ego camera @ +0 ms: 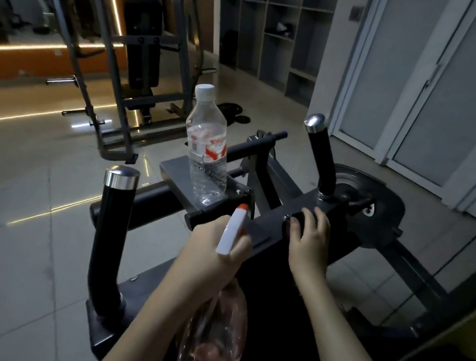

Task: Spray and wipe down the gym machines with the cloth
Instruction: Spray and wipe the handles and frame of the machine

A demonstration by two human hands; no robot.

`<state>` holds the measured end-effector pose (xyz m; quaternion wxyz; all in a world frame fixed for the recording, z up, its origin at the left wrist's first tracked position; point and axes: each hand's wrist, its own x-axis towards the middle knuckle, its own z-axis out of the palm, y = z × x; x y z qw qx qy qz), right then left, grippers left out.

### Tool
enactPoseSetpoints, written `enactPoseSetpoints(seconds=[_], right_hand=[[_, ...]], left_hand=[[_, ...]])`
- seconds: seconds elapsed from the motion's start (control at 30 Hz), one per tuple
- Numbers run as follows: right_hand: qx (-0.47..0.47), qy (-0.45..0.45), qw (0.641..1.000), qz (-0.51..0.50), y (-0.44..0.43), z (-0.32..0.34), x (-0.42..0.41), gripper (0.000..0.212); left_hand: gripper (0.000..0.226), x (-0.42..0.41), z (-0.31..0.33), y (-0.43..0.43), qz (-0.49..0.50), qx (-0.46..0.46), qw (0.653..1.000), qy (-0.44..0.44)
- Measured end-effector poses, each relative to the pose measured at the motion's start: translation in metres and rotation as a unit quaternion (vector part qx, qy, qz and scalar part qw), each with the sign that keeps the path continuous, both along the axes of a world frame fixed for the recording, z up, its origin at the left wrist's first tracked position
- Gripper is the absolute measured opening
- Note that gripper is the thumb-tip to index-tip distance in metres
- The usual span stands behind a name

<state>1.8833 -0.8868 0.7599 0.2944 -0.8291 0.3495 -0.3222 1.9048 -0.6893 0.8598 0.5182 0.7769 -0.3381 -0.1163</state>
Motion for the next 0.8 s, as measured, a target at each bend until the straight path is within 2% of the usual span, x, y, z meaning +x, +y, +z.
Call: enactPoseSetpoints(seconds=[0.13,0.3,0.53,0.8], right_hand=[[0.087,-0.045,0.995,-0.017,0.012,-0.004,0.001,0.051],[0.086,-0.054,0.995,0.005,0.008,-0.012,-0.001,0.061],[0.13,-0.08,0.988,0.027,-0.001,-0.012,0.001,0.052],[0.143,-0.073,0.987,0.015,-0.003,-0.01,-0.005,0.05]], left_hand=[[0.035,0.011,0.001,-0.018,-0.008,-0.005,1.0,0.023],[0.041,0.029,0.007,-0.051,-0.043,-0.016,0.998,0.034],[0.023,0.05,0.008,-0.087,-0.093,-0.016,0.994,0.047],[0.023,0.072,0.025,-0.109,-0.146,0.019,0.984,0.1]])
